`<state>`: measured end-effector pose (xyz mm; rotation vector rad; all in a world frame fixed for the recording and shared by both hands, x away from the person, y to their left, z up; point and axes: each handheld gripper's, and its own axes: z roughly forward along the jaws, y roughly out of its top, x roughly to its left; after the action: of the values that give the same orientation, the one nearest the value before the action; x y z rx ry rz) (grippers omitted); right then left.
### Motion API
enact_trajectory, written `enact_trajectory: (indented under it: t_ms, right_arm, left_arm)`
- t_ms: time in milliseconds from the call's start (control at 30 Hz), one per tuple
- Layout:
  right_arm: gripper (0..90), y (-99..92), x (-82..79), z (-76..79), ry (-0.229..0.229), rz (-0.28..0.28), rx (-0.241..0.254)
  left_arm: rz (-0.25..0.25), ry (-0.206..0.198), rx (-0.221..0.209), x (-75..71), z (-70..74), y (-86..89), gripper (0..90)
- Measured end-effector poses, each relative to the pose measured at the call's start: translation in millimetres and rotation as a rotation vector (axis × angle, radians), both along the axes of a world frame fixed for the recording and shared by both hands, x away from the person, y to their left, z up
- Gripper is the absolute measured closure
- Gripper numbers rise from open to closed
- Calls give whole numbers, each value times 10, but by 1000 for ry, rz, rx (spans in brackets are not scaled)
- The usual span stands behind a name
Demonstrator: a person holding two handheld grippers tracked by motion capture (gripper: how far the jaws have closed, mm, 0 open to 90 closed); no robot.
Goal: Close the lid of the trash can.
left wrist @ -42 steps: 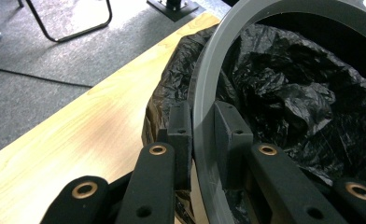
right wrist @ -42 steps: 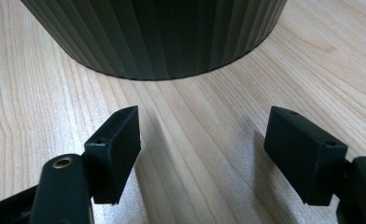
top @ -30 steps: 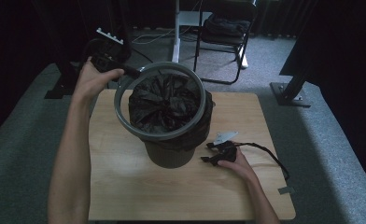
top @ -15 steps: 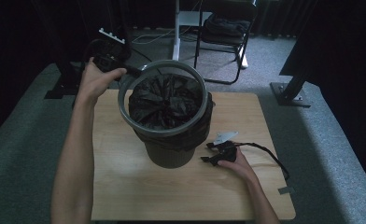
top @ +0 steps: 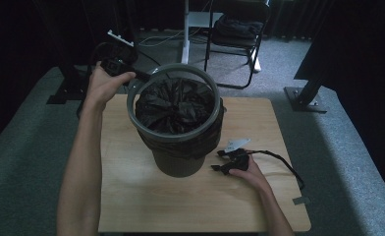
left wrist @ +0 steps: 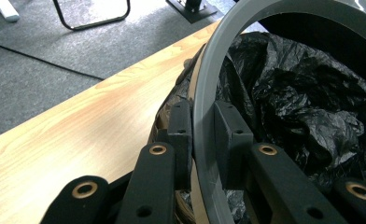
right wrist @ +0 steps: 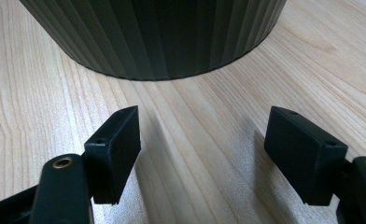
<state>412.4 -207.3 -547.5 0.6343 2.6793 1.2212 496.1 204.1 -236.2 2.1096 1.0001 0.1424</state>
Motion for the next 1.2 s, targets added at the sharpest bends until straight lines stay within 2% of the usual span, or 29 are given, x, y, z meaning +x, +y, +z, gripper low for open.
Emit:
enact_trajectory:
  t_ms: [567, 1200]
  right_arm:
    - [264, 0, 0, 0, 1, -2, 1]
    - [264, -1, 1, 0, 2, -2, 2]
  left_arm:
    - [25, 33, -12, 46, -69, -25, 783]
    - [29, 62, 9, 77, -121, -82, 784]
